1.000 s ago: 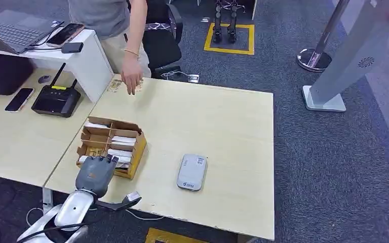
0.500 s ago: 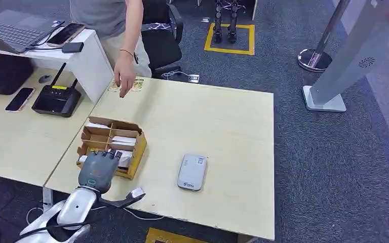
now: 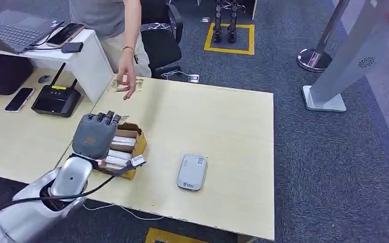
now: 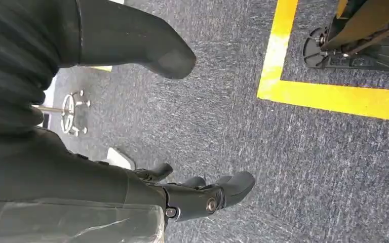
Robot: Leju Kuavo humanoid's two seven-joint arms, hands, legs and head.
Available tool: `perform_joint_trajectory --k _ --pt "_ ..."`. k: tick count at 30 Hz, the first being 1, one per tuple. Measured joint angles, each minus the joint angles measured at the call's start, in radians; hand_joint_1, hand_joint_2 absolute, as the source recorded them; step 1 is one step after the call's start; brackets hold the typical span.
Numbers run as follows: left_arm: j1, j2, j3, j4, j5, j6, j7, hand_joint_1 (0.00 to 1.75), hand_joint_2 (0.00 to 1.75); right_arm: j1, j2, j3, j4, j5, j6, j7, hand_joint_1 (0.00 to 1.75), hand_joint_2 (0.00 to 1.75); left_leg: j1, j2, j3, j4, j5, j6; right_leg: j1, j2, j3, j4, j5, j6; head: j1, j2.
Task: Pass the card to the sensor for recognition and then transmit it.
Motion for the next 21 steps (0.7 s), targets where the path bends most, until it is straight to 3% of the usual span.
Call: perform_joint_trajectory --k 2,7,14,21 --pt "-0.04 -0.002 -0.002 0.001 0.0 -0.016 -0.04 1.75 1.75 -0.001 0.0 0.0 0.0 0.019 0.0 -0.003 0.0 1.75 0.0 0.0 0.0 0.0 0.0 0.0 0.0 0.0 0.0 0.0 0.0 0.0 0.0 0.0" --pt "-0.156 -0.047 0.047 0.087 0.002 -0.062 -0.219 1.75 1.75 -0.016 0.0 0.0 0.0 0.094 0.012 0.015 0.0 1.75 0.0 0.001 0.0 0.0 0.001 0.0 0.0 0.001 0.0 0.0 0.001 -0.001 0.0 0.0" --pt "-0.289 -0.104 0.096 0.255 0.002 -0.067 -0.262 1.75 1.75 -0.039 0.0 0.0 0.0 0.157 0.031 0.046 0.0 1.75 0.0 0.0 0.0 0.0 0.001 0.0 0.0 0.001 0.0 0.0 0.001 -0.001 0.0 0.0" --pt "-0.349 -0.133 0.119 0.381 0.002 -0.063 -0.267 1.75 1.75 -0.042 0.0 0.0 -0.001 0.187 0.038 0.062 0.0 1.75 0.0 0.0 0.0 0.0 0.001 0.0 0.0 0.001 0.0 0.0 0.001 -0.001 0.0 0.0"
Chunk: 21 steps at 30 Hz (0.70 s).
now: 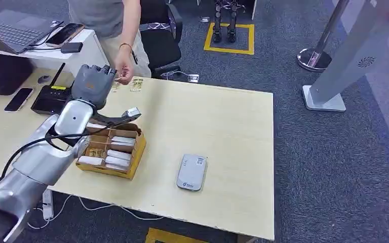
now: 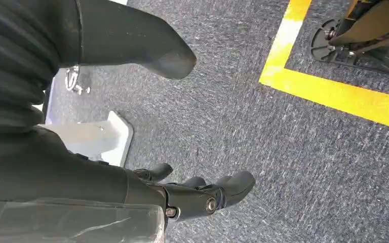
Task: Pass the card to the sensor for recognition and then transmit it.
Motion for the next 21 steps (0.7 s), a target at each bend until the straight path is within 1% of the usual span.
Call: perform_joint_trajectory --k 2,3,4,5,12,15,18,21 --pt "-0.01 -0.006 0.001 0.026 0.0 0.003 -0.002 1.75 1.75 0.0 0.0 0.0 0.0 0.001 0.0 0.003 0.0 1.75 0.0 0.0 0.0 0.0 0.0 0.0 0.0 0.0 0.0 0.0 0.0 0.0 0.0 0.0" --pt "-0.012 -0.008 0.002 0.035 0.0 0.006 -0.002 1.52 1.75 0.0 0.0 0.0 0.0 0.002 0.0 0.003 0.0 1.75 0.0 0.0 0.0 0.0 0.0 0.0 0.0 0.0 0.0 0.0 0.0 0.0 0.0 0.0" --pt "-0.013 -0.008 0.003 0.044 0.0 0.01 -0.002 1.01 1.75 0.0 0.0 0.0 0.0 0.003 0.0 0.004 0.0 1.75 0.0 0.0 0.0 0.0 0.0 0.0 0.0 0.0 0.0 0.0 0.0 0.0 0.0 0.0" --pt "-0.013 -0.01 0.003 0.051 0.0 0.013 -0.002 0.0 1.75 0.001 0.0 0.0 0.0 0.003 0.0 0.005 0.0 1.75 0.0 0.0 0.0 0.0 0.0 0.0 0.0 0.0 0.0 0.0 0.0 0.0 0.0 0.0" --pt "-0.011 -0.014 0.007 0.07 0.0 0.068 0.008 0.0 1.75 0.002 0.0 0.0 -0.002 0.004 0.0 0.004 0.0 1.75 0.0 0.0 0.0 0.0 0.0 0.0 0.0 0.0 0.0 0.0 0.0 0.0 0.0 0.0" --pt "-0.004 -0.014 0.01 0.07 0.0 0.077 0.009 0.0 1.75 0.002 0.0 0.0 -0.003 0.001 -0.002 0.002 0.0 1.75 0.0 0.0 0.0 0.0 0.0 0.0 0.0 0.0 0.0 0.0 0.0 0.0 0.0 0.0" --pt "0.009 -0.014 0.02 0.07 0.0 0.092 0.009 0.0 1.75 0.003 0.0 0.0 -0.004 -0.002 -0.003 -0.002 0.0 1.75 0.0 0.0 0.0 0.0 0.0 0.0 0.0 0.0 0.0 0.0 0.0 0.0 0.0 0.0" --pt "0.04 -0.013 0.043 0.05 0.018 0.122 -0.003 0.0 1.75 0.008 0.0 0.0 -0.005 -0.013 -0.007 -0.008 0.0 1.75 0.0 0.0 0.0 0.0 0.0 0.0 0.0 0.0 0.0 0.0 0.0 0.0 0.0 0.0"
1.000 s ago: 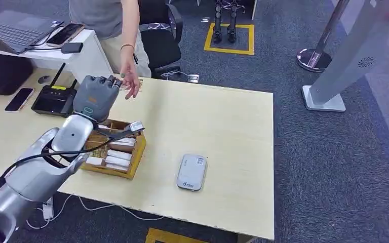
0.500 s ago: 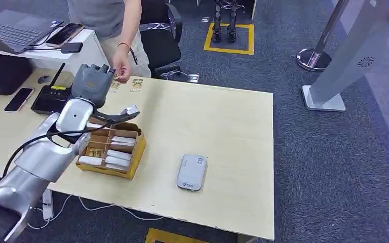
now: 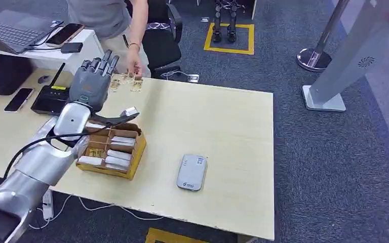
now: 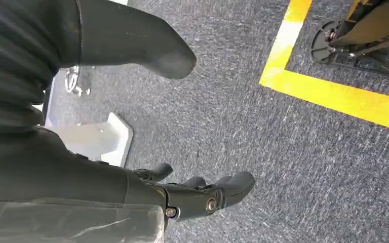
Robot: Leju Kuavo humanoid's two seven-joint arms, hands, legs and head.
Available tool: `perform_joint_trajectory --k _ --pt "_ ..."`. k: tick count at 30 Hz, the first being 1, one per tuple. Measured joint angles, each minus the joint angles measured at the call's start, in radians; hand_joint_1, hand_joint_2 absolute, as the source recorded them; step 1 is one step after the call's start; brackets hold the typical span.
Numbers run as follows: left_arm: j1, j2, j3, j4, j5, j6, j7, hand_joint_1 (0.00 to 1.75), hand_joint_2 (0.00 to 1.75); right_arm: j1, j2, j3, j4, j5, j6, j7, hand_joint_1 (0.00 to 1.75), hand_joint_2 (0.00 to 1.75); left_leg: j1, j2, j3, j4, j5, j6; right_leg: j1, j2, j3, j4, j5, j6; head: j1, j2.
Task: Pass the card to the sensor for recognition and then transmit it.
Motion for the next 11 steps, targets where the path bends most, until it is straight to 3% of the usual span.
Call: perform_joint_trajectory --k 3,11 --pt "0.054 0.003 0.034 -0.056 0.042 0.04 -0.023 0.0 1.75 0.008 0.0 0.0 0.0 -0.013 -0.004 -0.006 0.0 1.75 0.0 0.0 0.0 0.0 0.0 0.0 0.0 0.0 0.0 0.0 0.0 0.0 0.0 0.0" --pt "0.246 -0.002 0.182 -0.264 0.519 0.05 -0.191 0.0 1.75 0.029 0.0 -0.002 0.0 -0.042 -0.004 -0.008 0.0 1.75 0.0 0.001 0.0 0.0 -0.001 0.0 0.0 0.001 -0.001 0.0 -0.001 0.0 0.0 0.0"
